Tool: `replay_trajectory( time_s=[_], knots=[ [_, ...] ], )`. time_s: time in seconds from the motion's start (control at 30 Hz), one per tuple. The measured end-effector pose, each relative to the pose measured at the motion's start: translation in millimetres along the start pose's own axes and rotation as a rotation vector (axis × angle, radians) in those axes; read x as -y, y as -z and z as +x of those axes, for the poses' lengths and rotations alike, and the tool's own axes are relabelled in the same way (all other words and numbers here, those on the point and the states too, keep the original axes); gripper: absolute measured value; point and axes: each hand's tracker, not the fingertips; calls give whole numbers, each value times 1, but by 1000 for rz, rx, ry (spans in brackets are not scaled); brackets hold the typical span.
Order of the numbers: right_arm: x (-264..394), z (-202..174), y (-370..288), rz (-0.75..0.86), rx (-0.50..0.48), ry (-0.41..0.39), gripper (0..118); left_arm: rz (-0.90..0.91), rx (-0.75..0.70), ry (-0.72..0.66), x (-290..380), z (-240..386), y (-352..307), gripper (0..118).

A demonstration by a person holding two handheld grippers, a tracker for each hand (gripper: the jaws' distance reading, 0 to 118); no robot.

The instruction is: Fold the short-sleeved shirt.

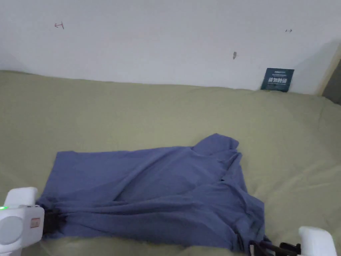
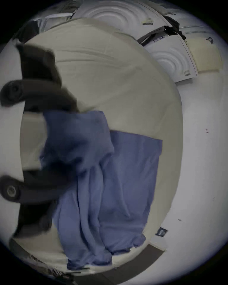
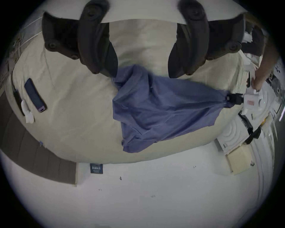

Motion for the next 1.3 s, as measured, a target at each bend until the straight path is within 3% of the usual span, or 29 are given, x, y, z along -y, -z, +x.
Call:
replay_trajectory(
  time_s=[0.03, 0.13, 0.27, 0.3, 0.33, 0.37, 0.5, 0.67, 0.87, 1.17, 1.2, 1.3],
  knots=[
    [-1, 1, 8, -1, 9, 11, 73, -7, 61, -27, 0, -1, -1, 9],
    [-4, 6, 36, -12, 53, -30, 73, 12, -8, 43, 1, 13, -7, 9],
    [-5, 7, 78, -77, 105, -102, 73, 25, 48, -22, 3, 8, -21, 9],
    [-5, 8, 85, -68, 129, -109, 66, 21, 70, -55, 3, 2, -24, 9],
    [-6, 9, 87, -85, 126, -109, 41, 17, 92, -77, 4, -1, -25, 9],
    [-6, 14, 87, -84, 87, -77, 6, 15, 102, -88, 5, -3, -25, 9],
    [-5, 24, 68, -50, 28, 66, 6, 5, 118, -64, 8, -7, -29, 9],
    [-17, 17, 34, -4, 16, -19, 6, 1, 142, -79, 13, -15, -45, 9],
    [-28, 23, -1, -7, -24, 14, 6, -17, 155, -84, 28, -31, -68, 9],
    [-15, 23, -57, -29, -34, -41, 6, -6, 195, -81, 61, -48, -126, 8],
    [-14, 24, -64, -32, -33, -46, 6, 3, 191, -77, 64, -49, -133, 4],
    [-8, 29, -85, -41, 20, -75, 6, 23, 128, -56, 70, -59, -150, 4]
  ],
)
